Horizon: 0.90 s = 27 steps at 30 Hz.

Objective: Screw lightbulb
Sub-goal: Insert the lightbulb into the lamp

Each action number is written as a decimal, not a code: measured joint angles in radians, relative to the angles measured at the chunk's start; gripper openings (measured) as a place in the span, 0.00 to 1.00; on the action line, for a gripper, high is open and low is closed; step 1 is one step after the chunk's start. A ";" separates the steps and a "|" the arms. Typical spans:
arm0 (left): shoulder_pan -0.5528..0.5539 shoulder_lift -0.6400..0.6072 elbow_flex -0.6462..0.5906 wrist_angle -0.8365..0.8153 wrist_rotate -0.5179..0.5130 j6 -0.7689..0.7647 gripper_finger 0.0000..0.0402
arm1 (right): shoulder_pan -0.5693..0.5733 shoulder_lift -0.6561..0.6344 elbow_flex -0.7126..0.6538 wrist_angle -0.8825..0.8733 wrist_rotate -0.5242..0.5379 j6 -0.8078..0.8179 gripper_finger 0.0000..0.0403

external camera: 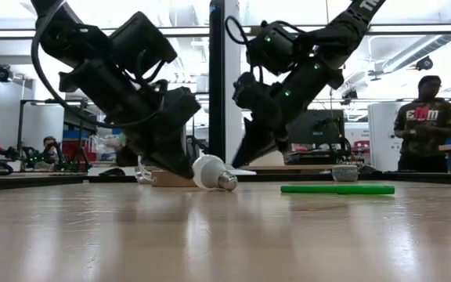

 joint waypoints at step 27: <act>0.010 -0.111 -0.001 -0.092 -0.046 0.075 0.00 | 0.020 0.133 0.120 -0.084 0.040 -0.052 0.00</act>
